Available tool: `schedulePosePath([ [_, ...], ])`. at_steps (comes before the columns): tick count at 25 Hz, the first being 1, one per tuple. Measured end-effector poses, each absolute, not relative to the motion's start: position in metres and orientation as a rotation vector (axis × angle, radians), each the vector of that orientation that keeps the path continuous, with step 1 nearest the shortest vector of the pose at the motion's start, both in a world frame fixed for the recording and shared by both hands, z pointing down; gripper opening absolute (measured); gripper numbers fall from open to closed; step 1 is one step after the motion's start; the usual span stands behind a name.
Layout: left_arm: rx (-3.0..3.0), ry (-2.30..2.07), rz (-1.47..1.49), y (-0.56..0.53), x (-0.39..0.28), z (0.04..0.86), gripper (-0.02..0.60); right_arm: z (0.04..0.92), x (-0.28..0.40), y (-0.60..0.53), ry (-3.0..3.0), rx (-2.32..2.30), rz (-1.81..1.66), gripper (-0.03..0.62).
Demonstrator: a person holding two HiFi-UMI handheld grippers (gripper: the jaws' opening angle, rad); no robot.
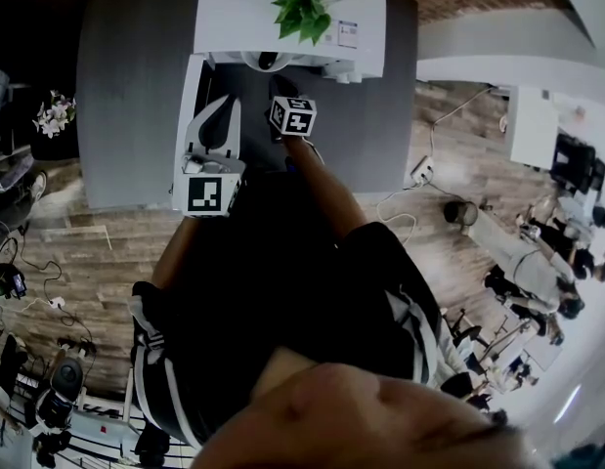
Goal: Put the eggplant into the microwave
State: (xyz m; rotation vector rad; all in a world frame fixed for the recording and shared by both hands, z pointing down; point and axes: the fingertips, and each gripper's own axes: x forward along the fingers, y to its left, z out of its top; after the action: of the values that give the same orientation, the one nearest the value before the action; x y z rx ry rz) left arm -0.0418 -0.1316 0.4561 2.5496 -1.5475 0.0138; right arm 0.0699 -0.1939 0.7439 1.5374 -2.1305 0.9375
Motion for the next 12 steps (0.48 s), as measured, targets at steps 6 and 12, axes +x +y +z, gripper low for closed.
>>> schedulePosePath([
  [6, 2.541, -1.538, 0.023, -0.135, -0.043, 0.458, 0.035, 0.753, 0.064, -0.194, -2.107, 1.517, 0.946, 0.110],
  [12, 2.551, -1.535, 0.006, -0.137, -0.041, 0.456, 0.035, 0.764, 0.061, -0.195, -2.075, 1.498, 0.942, 0.153],
])
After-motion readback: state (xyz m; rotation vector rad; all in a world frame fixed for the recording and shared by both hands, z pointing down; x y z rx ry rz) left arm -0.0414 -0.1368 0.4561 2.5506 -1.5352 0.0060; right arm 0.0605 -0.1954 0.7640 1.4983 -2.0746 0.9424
